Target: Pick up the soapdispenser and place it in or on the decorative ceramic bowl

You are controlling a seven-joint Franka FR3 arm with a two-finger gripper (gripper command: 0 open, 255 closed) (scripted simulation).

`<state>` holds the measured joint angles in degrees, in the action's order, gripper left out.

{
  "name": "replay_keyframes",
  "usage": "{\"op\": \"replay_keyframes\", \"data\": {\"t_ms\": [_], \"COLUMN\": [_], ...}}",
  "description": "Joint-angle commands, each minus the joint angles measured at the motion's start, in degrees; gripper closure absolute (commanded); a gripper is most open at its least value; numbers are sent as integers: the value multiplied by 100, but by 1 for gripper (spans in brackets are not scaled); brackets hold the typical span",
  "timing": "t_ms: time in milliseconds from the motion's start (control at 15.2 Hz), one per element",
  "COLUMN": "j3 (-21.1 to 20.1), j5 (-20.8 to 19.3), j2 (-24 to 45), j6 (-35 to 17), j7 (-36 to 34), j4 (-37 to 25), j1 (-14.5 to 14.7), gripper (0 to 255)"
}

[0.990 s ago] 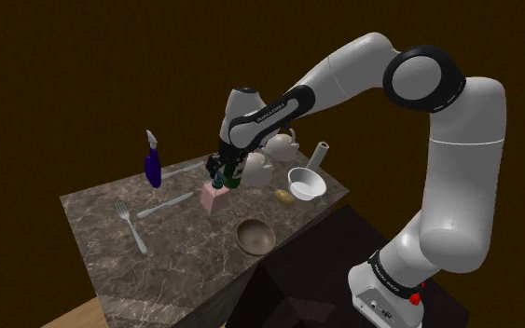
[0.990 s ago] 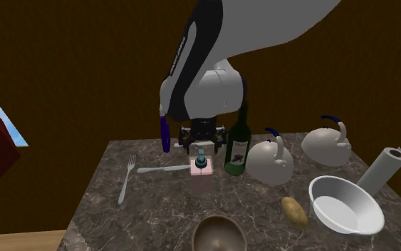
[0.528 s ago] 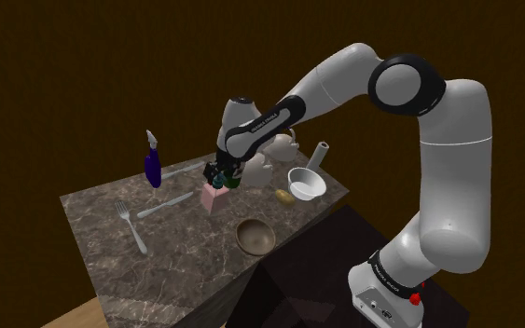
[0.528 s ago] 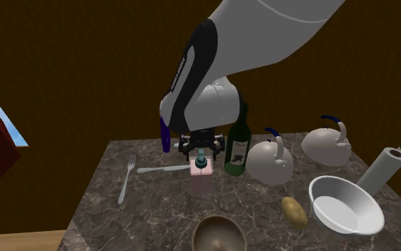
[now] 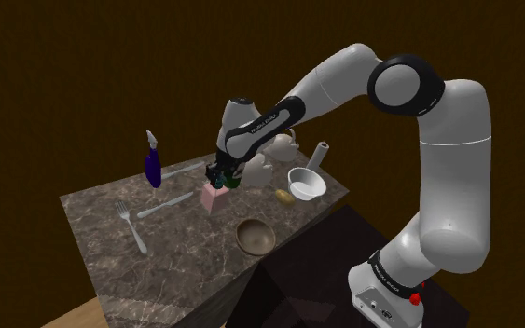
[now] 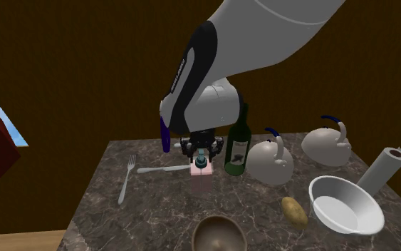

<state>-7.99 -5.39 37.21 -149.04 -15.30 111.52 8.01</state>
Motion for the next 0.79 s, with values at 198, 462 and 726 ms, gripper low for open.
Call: {"op": "replay_keyframes", "data": {"t_ms": [198, 462, 726], "j3": [0, 1, -31], "j5": [0, 0, 30], "j2": [0, 4, -198], "j6": [-1, -1, 146], "j7": [1, 2, 15], "j4": [1, -3, 52], "j1": [-1, -1, -24], "gripper": [255, 255, 255]}}
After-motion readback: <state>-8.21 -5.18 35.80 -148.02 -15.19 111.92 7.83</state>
